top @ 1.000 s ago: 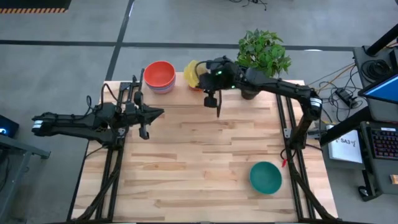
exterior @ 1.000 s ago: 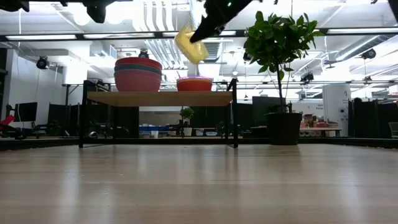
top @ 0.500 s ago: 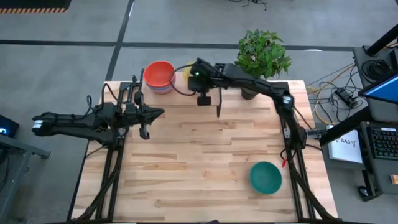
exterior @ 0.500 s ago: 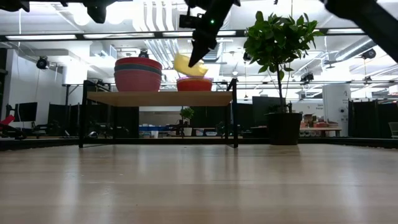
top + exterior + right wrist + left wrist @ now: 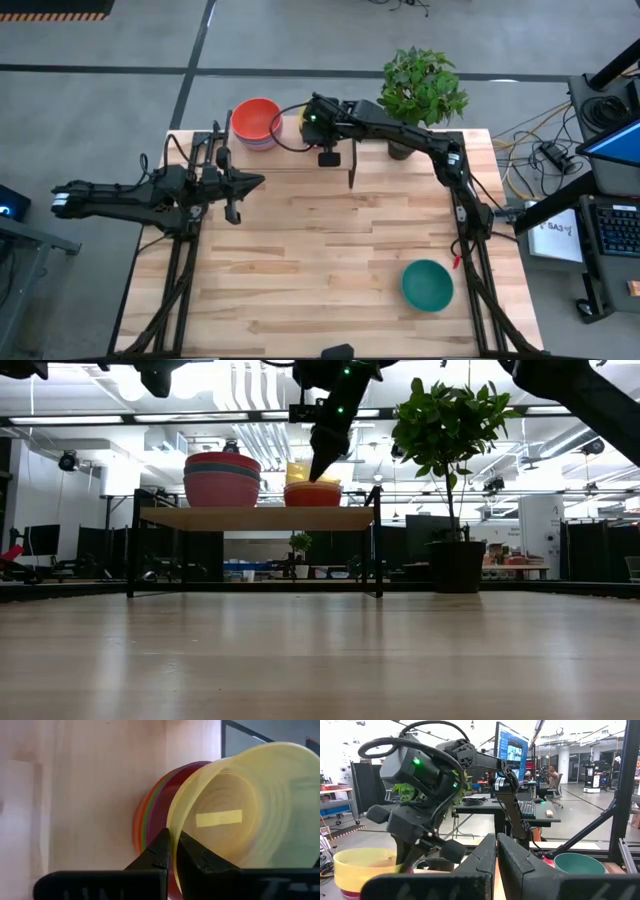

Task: Place and stack bowls onto a shelf
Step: Stack the small yellow bowl on top of the small purple bowl on the shelf, then stack the big green bowl on top of the big orange bowl on the shelf

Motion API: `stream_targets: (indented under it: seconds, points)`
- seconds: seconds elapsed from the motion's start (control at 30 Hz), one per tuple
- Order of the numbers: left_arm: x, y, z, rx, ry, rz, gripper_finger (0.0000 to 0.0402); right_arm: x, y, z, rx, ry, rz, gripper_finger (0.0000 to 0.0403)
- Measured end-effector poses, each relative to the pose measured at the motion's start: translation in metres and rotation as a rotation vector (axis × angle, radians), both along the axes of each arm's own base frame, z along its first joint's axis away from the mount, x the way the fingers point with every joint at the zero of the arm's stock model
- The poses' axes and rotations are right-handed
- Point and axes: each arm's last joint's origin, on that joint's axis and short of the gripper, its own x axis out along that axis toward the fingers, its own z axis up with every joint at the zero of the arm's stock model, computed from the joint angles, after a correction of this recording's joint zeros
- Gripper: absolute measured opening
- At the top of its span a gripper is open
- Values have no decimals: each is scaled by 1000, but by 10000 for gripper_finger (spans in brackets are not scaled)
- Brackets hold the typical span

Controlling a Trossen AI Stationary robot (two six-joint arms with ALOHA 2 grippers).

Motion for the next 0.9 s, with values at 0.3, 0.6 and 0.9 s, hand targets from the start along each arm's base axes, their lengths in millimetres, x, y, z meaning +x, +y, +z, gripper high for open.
stream_targets:
  seconds: [0.3,0.6,0.9]
  points:
    - [0,0,0,1,1,0,0,-1,-1,2,3,-14,-30,69]
    - [0,0,0,0,1,0,0,-8,2,15,8,-58,-60,102]
    - [0,0,0,7,3,1,0,-3,4,31,86,-250,-38,71]
